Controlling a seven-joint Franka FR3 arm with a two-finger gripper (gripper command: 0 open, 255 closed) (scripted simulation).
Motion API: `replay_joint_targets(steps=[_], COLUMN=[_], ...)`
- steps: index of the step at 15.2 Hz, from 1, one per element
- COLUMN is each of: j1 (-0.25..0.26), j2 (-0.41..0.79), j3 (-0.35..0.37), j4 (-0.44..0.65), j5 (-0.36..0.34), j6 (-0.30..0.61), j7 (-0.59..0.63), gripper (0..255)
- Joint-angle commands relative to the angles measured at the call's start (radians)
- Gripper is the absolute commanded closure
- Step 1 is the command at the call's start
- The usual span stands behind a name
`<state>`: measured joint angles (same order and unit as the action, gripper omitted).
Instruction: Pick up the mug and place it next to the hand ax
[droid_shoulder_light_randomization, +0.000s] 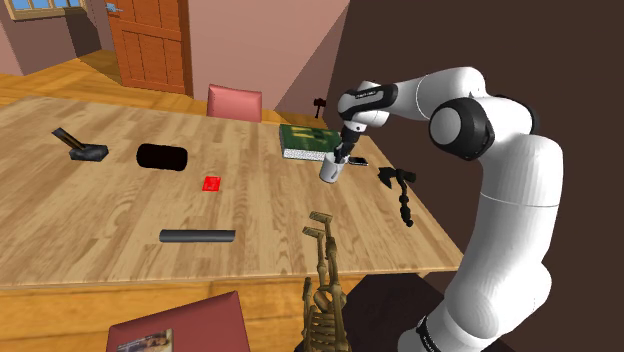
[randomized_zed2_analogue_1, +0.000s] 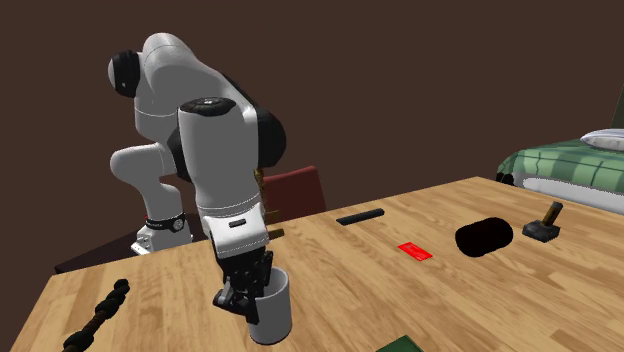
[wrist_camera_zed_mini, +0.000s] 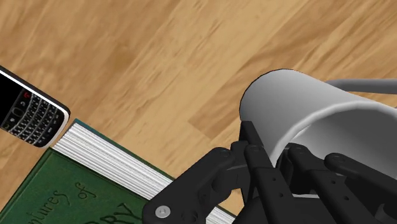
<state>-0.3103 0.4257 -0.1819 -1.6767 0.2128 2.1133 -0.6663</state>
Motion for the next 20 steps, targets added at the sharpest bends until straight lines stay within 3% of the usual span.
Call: replay_joint_targets(steps=[1,6,7,12,16,20], j1=[0.0,0.0,0.0,0.0,-0.004,-0.004], j2=[0.0,0.0,0.0,0.0,-0.047,-0.047], j3=[0.0,0.0,0.0,0.0,-0.009,-0.009], j4=[-0.002,-0.002,-0.002,-0.002,0.056,0.056], j5=[0.001,0.001,0.001,0.0,-0.016,-0.016], j6=[0.003,0.003,0.003,0.003,-0.102,-0.102], j7=[-0.001,-0.001,-0.001,-0.001,0.01,0.01], gripper=[255,255,0,0,0,0])
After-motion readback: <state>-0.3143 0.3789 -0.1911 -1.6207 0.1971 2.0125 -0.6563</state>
